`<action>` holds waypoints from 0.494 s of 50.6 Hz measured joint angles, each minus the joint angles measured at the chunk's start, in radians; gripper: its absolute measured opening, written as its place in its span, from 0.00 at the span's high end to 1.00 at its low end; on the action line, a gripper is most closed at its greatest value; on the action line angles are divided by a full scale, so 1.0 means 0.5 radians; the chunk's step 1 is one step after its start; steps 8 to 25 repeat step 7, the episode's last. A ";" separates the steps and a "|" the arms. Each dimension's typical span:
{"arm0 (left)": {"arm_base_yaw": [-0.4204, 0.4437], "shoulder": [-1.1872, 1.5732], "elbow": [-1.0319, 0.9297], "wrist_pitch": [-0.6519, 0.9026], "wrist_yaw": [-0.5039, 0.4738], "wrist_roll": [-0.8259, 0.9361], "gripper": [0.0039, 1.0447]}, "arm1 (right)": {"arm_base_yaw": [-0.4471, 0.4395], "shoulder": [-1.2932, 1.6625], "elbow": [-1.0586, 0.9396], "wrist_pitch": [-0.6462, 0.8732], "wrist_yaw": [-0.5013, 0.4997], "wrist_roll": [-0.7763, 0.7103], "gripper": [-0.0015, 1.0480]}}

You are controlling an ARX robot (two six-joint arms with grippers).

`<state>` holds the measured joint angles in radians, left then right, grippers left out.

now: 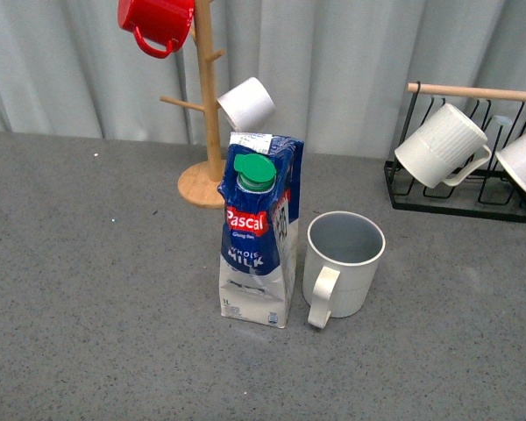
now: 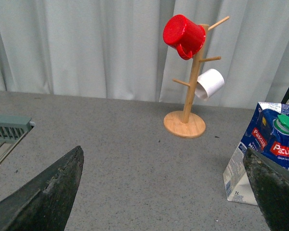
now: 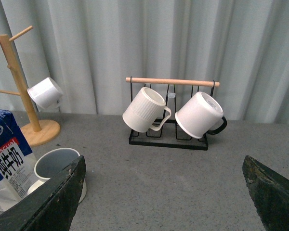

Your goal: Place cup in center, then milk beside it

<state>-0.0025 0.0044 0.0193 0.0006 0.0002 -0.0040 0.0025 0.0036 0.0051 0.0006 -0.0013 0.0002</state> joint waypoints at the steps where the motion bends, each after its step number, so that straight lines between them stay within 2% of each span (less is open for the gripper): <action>1: 0.000 0.000 0.000 0.000 0.000 0.000 0.06 | 0.000 0.000 0.000 0.000 0.000 0.000 0.09; 25: 0.000 0.000 0.000 0.000 0.000 0.000 0.06 | 0.000 0.000 0.000 0.000 0.000 0.000 0.09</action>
